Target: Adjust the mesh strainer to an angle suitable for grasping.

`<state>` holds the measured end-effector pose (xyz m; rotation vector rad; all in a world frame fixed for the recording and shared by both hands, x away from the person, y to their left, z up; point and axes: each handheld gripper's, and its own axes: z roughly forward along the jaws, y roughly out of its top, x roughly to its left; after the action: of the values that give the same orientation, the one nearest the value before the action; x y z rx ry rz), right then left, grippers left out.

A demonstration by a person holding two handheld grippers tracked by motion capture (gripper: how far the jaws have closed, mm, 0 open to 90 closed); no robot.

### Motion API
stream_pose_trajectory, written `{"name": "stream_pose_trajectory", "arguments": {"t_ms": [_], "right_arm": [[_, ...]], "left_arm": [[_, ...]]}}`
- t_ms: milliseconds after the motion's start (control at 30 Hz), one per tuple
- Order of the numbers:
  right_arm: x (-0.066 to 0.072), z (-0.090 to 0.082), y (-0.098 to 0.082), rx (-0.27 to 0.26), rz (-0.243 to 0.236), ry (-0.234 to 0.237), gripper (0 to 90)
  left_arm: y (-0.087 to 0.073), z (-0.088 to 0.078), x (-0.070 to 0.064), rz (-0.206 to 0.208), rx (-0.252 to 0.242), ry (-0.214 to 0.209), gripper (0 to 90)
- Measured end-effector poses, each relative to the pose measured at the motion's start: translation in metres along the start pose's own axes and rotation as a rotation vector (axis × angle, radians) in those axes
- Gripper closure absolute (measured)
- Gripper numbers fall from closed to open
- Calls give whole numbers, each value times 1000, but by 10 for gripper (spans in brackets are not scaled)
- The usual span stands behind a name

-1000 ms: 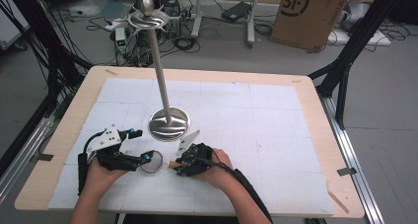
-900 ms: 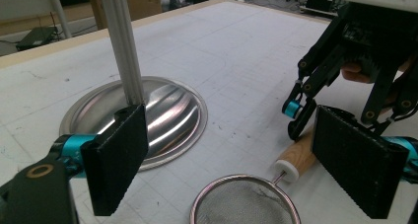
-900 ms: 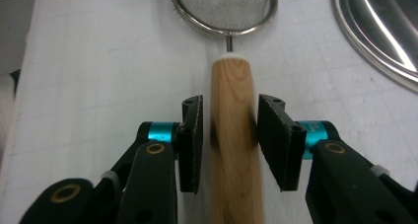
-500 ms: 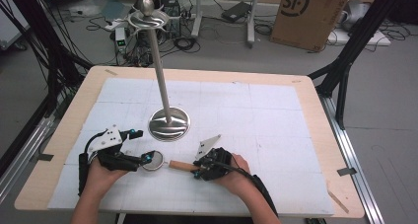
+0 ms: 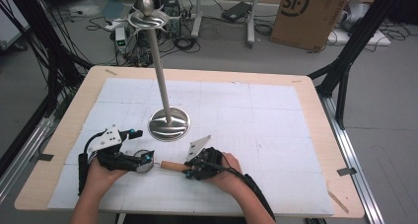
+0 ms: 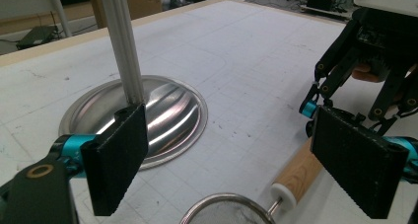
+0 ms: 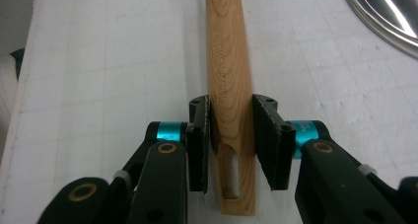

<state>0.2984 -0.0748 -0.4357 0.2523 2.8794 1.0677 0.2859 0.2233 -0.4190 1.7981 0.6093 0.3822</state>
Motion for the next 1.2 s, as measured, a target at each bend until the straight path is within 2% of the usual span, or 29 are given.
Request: {"name": "stream_pose_trajectory", "arguments": {"t_ms": [133,267,433,667,933,1200], "right_arm": [[1,2,2,0,-3,-4,675],[0,-2,-1,10,21,-15,610],[-2,-7,-7,17,32,-45,604],[-12,-10,-10,9,63,-119,608],[-28,-9,-14,-21,129,-160,616],[-39,-6,-9,-29,144,-190,613]], "left_arm": [[0,0,0,0,0,0,154],[0,0,0,1,2,1,154],[0,0,0,1,1,0,154],[0,0,0,2,2,0,154],[0,0,0,0,2,0,154],[0,0,0,-2,6,-3,154]]}}
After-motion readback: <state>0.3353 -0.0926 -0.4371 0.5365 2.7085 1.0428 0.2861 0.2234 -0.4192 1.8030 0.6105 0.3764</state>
